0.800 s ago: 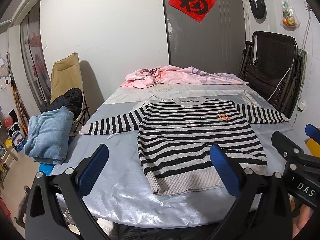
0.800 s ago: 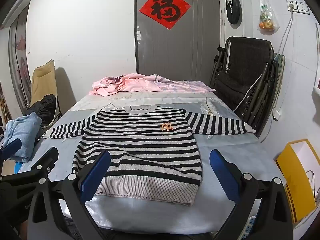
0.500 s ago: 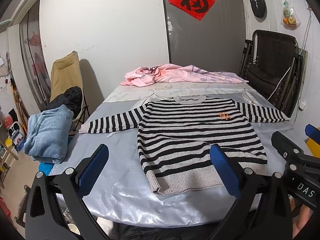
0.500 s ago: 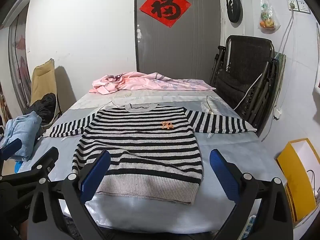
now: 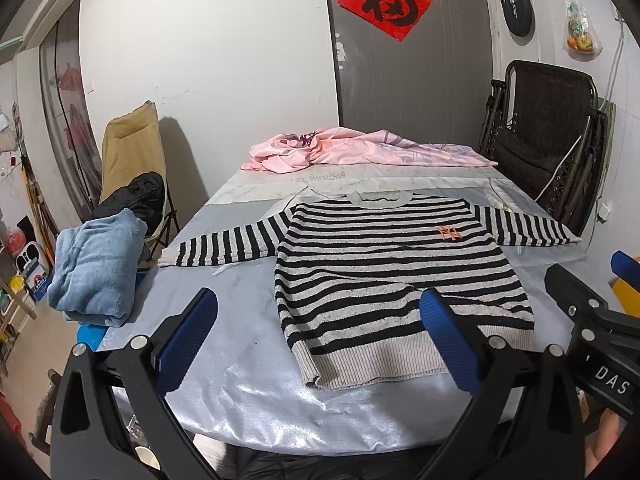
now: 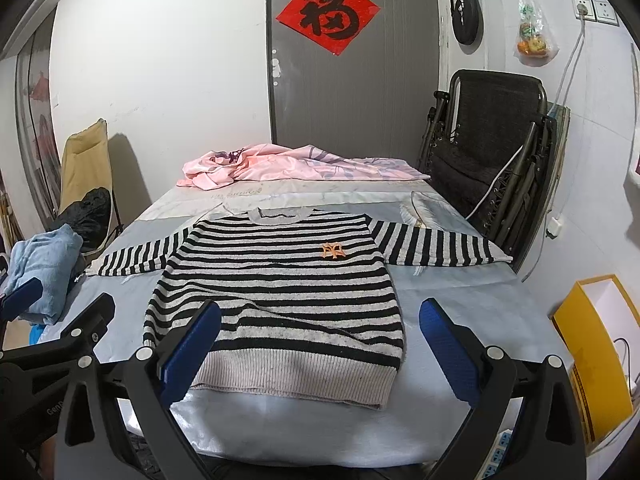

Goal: Fold small clothes

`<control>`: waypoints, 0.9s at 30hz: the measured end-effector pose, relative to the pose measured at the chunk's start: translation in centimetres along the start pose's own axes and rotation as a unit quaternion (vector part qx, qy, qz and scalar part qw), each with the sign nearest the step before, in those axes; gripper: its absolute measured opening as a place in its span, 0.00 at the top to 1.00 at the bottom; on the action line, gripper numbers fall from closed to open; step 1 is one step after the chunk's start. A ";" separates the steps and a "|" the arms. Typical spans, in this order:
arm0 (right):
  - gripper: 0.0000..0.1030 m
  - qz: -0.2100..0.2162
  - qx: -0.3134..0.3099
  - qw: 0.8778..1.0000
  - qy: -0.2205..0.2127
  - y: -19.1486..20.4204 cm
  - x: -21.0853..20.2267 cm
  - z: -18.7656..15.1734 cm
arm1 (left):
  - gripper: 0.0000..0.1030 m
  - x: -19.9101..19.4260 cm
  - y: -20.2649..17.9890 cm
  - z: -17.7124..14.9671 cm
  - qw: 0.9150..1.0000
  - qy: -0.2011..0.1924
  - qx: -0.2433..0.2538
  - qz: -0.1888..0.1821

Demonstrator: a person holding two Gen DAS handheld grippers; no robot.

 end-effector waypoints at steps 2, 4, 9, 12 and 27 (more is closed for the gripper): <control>0.03 0.000 -0.001 1.000 -0.001 0.0 0.0 0.0 | 0.04 0.0 0.0 0.0 1.000 0.000 0.000 0.000; 0.03 0.000 0.000 1.000 -0.002 0.0 0.0 0.0 | 0.04 0.0 0.0 0.0 1.000 0.000 0.000 0.000; 0.03 -0.001 -0.002 1.000 0.000 0.1 0.0 -0.1 | 0.04 0.0 0.0 -0.1 1.000 0.001 0.001 0.000; 0.03 -0.001 -0.002 1.000 -0.001 0.2 0.0 -0.1 | 0.04 -0.1 -0.1 -0.1 1.000 0.001 0.002 -0.001; 0.03 0.000 -0.003 1.000 0.002 0.2 0.1 -0.3 | 0.04 0.2 -0.3 -0.4 1.000 0.006 0.001 -0.004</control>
Point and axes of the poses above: each gripper's, at about its wrist camera, not at the fingertips, and x roughly the way its jaws point, y to its left, z to its top, the point moved 2 cm from there along x, roughly the way its jaws point, and after that the axes turned 14 degrees about x, right-handed, at the moved point
